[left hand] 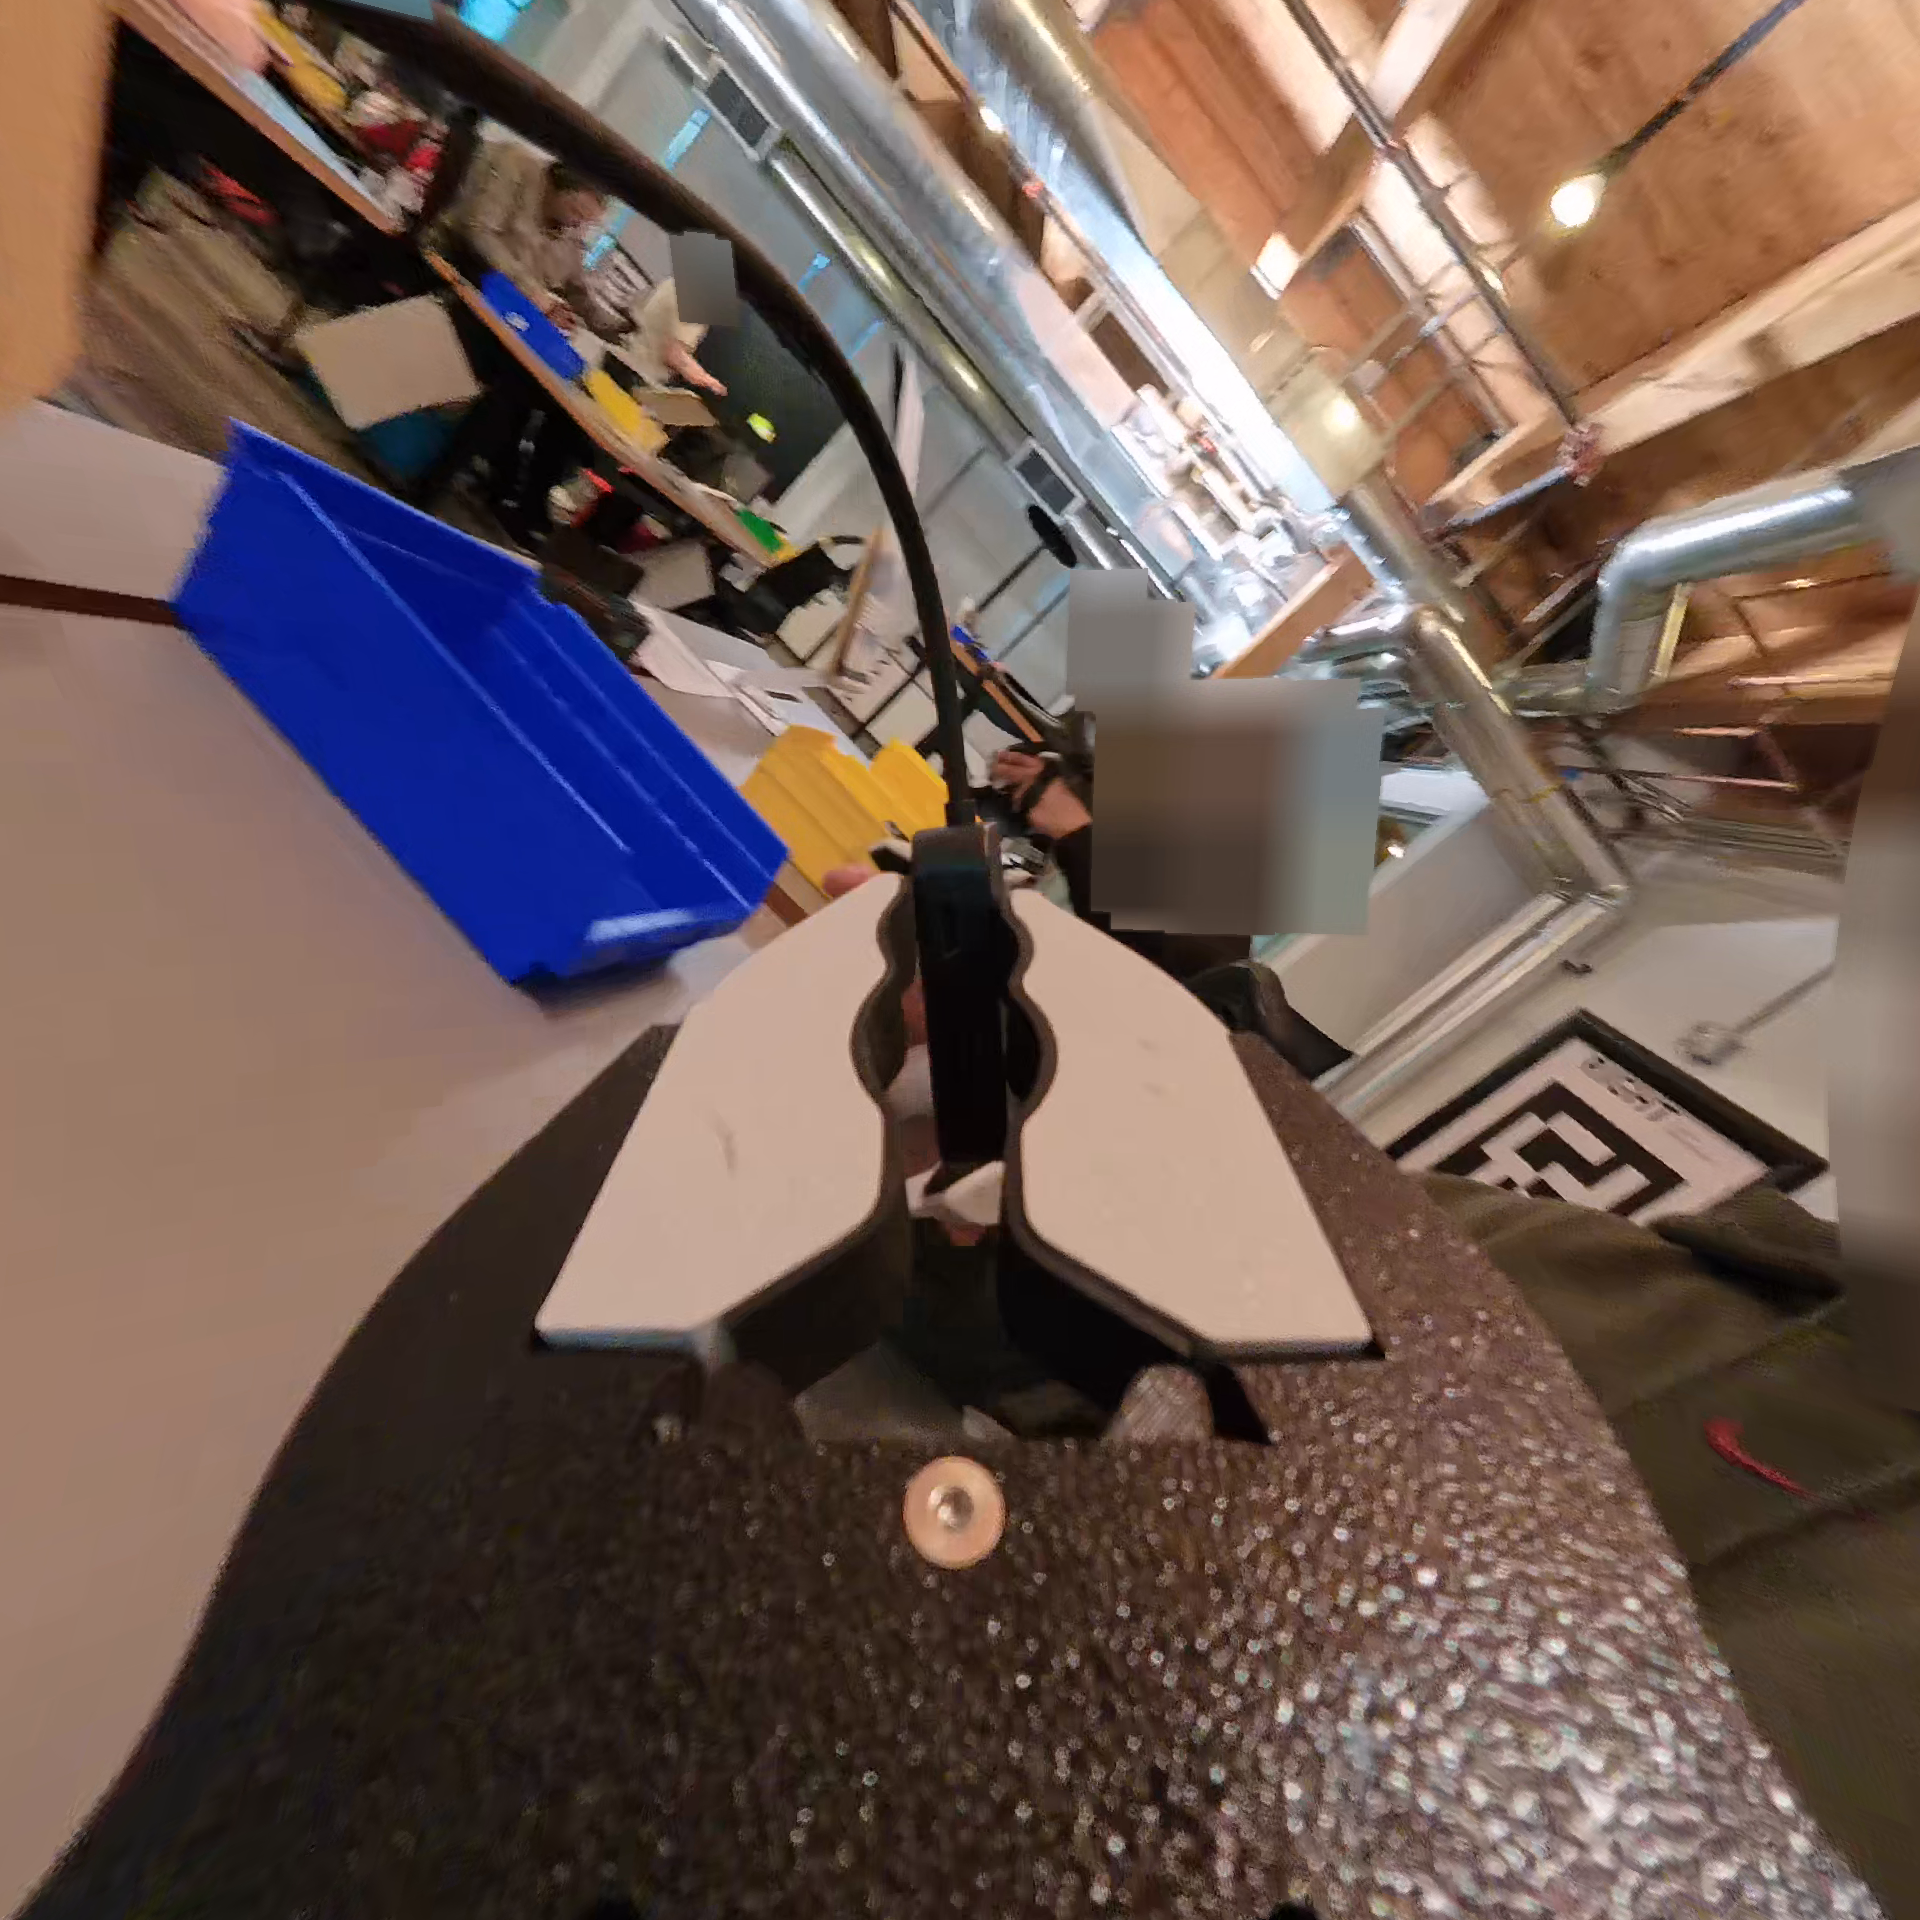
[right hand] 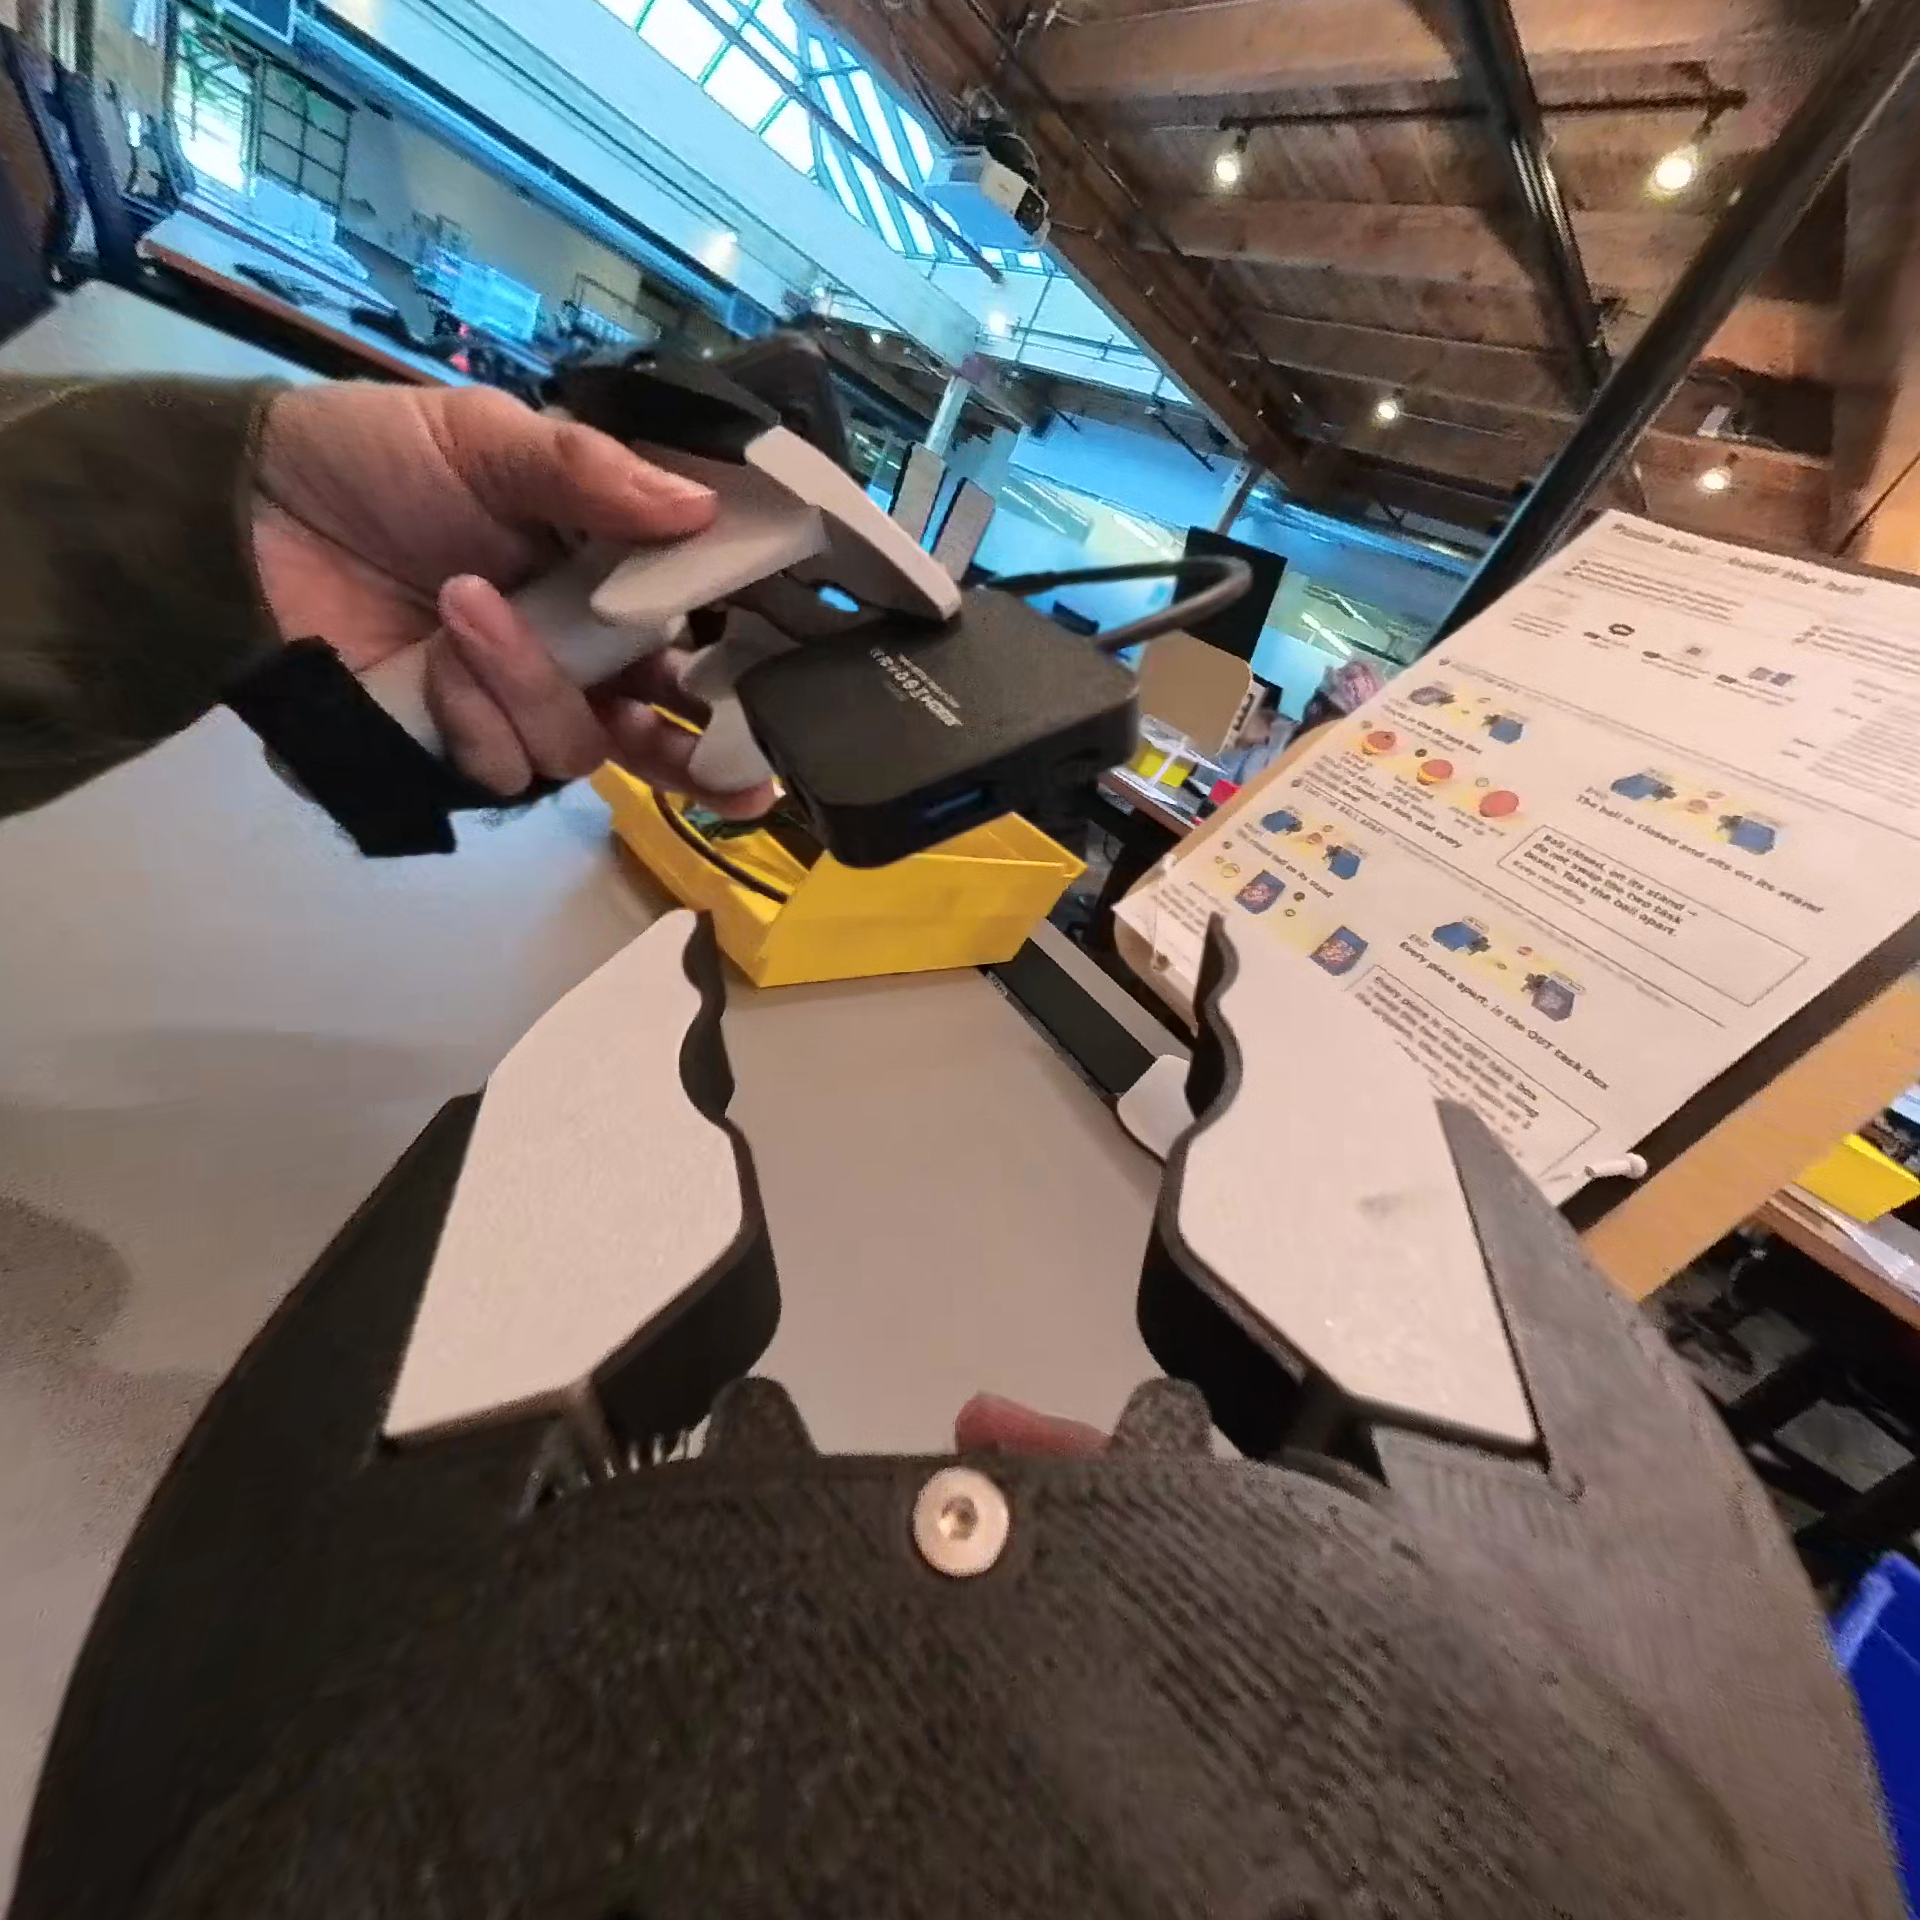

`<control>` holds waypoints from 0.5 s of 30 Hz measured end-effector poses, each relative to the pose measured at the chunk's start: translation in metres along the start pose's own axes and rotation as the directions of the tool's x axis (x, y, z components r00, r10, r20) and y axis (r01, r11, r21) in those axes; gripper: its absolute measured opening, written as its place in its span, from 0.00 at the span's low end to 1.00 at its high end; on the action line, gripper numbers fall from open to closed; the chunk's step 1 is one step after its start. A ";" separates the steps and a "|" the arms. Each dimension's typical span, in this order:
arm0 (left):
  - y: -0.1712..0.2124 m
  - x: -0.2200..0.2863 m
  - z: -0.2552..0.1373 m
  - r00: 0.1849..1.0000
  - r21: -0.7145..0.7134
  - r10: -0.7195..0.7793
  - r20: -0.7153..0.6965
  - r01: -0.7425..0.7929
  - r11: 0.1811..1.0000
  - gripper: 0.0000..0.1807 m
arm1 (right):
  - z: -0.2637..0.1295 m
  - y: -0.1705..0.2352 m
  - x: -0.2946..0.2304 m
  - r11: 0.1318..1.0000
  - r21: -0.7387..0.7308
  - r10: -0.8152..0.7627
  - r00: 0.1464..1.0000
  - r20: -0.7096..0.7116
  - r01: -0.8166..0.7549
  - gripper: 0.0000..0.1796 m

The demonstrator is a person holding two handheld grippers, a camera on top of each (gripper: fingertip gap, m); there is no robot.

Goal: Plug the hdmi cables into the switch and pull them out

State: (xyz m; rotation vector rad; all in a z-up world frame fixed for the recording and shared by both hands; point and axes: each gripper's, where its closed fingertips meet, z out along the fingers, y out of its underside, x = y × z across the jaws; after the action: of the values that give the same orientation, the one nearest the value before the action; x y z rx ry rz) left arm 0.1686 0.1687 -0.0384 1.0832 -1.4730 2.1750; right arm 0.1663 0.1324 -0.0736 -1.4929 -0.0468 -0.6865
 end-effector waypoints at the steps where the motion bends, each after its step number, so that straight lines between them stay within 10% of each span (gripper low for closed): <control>1: 0.009 0.003 0.004 1.000 -0.016 -0.001 -0.009 0.001 1.000 0.07 | -0.002 -0.002 -0.005 1.000 0.009 -0.022 1.000 0.011 0.022 0.49; 15: 0.070 0.028 0.009 0.950 -0.266 0.303 -0.076 -0.312 0.912 0.09 | -0.038 -0.029 -0.043 0.935 0.174 -0.336 0.927 0.167 0.308 0.40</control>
State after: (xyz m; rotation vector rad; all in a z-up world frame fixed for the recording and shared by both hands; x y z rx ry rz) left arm 0.1104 0.1263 -0.0630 0.7581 -1.9740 2.0798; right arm 0.1040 0.1164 -0.0708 -1.4202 -0.4942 -0.7800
